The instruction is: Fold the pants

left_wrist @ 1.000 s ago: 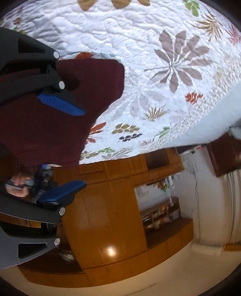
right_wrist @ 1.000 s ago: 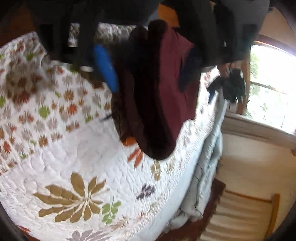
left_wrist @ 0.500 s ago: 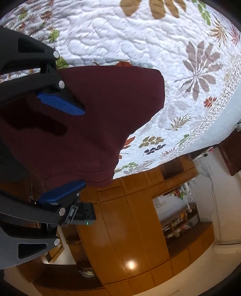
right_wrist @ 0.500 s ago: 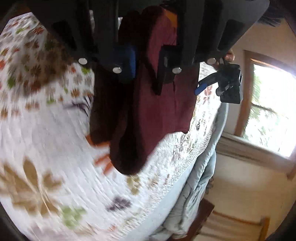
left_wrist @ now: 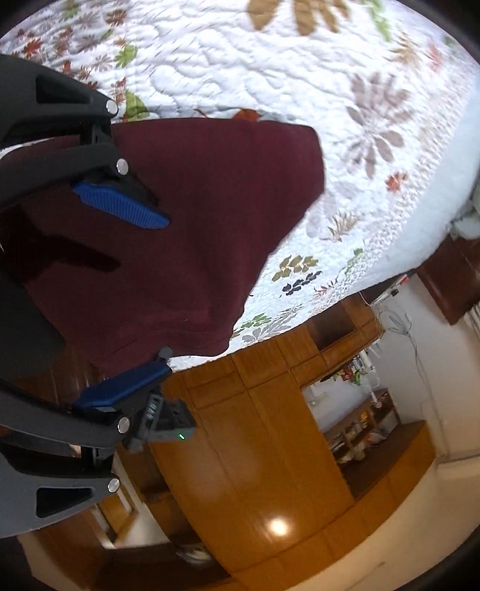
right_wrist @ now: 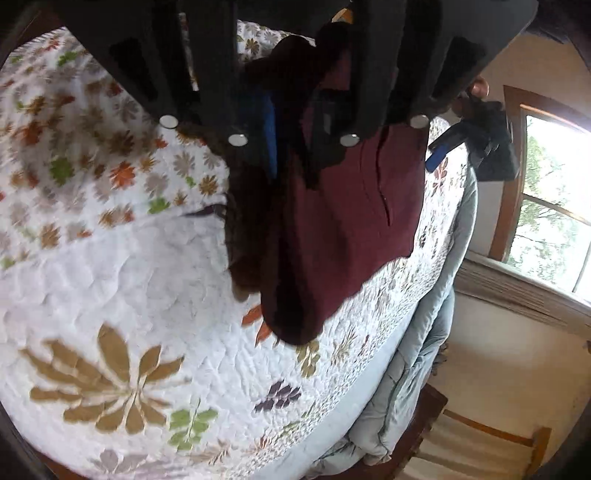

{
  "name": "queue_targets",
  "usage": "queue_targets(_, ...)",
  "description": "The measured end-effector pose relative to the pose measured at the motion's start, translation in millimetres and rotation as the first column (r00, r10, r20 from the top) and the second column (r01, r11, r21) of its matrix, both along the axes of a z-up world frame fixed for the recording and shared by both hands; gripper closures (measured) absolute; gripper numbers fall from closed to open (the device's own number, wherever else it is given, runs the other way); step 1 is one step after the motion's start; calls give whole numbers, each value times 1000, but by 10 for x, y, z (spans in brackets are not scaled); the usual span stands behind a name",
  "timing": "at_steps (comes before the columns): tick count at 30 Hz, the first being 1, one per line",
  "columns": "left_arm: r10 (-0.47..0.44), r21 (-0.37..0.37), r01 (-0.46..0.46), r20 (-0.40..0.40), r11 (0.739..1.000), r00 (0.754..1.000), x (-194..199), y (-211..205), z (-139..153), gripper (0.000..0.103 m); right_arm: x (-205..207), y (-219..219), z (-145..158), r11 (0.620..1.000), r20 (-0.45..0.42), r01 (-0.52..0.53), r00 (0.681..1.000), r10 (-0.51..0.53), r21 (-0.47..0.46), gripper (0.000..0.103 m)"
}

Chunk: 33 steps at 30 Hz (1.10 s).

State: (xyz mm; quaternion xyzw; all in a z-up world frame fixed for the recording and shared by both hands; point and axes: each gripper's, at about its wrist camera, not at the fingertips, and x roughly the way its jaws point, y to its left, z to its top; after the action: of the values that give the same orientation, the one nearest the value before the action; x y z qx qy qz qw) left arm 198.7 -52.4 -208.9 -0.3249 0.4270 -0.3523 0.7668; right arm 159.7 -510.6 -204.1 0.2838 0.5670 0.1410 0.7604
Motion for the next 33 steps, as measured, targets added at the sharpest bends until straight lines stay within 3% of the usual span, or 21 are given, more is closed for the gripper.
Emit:
queue_targets(2, 9, 78, -12, 38, 997, 999, -55, -50, 139, 27, 71, 9, 253, 999, 63, 19, 998, -17, -42, 84)
queue_targets(6, 10, 209, -29, 93, 978, 996, -169, -151, 342, 27, 357, 259, 503, 1000, 147, -14, 989, 18, -27, 84)
queue_targets(10, 6, 304, -39, 108, 952, 994, -230, -216, 447, 27, 660, 481, 271, 996, 101, -82, 992, 79, 34, 83)
queue_targets(13, 17, 350, -52, 103, 935, 995, -205, -238, 447, 27, 820, 350, -92, 999, 14, -48, 999, 48, -10, 103)
queue_targets(17, 21, 390, -61, 107, 919, 994, -189, -267, 445, 27, 780, 149, -299, 1000, -15, 4, 1000, -3, 31, 103)
queue_targets(19, 17, 401, -57, 104, 914, 994, -171, -288, 437, 27, 751, 172, -200, 1000, -1, -5, 1000, 5, 27, 103)
queue_targets(23, 13, 423, -59, 111, 904, 994, -197, -331, 477, 27, 522, 222, 194, 998, 78, -9, 997, 4, 69, 87)
queue_targets(26, 10, 432, -65, 130, 899, 992, -285, -336, 537, 27, 232, 366, 391, 995, 116, -61, 992, 52, 75, 83)
queue_targets(30, -12, 417, -43, 127, 908, 992, -441, -349, 515, 22, -216, 455, 228, 990, 71, -112, 992, 106, 83, 77)
queue_targets(31, -18, 419, -32, 115, 908, 993, -464, -372, 486, 22, -277, 431, 127, 992, 45, -103, 994, 99, 76, 79)
queue_targets(33, -35, 422, -7, 92, 907, 995, -499, -418, 407, 22, -388, 319, -81, 995, -2, -68, 998, 68, 70, 103)
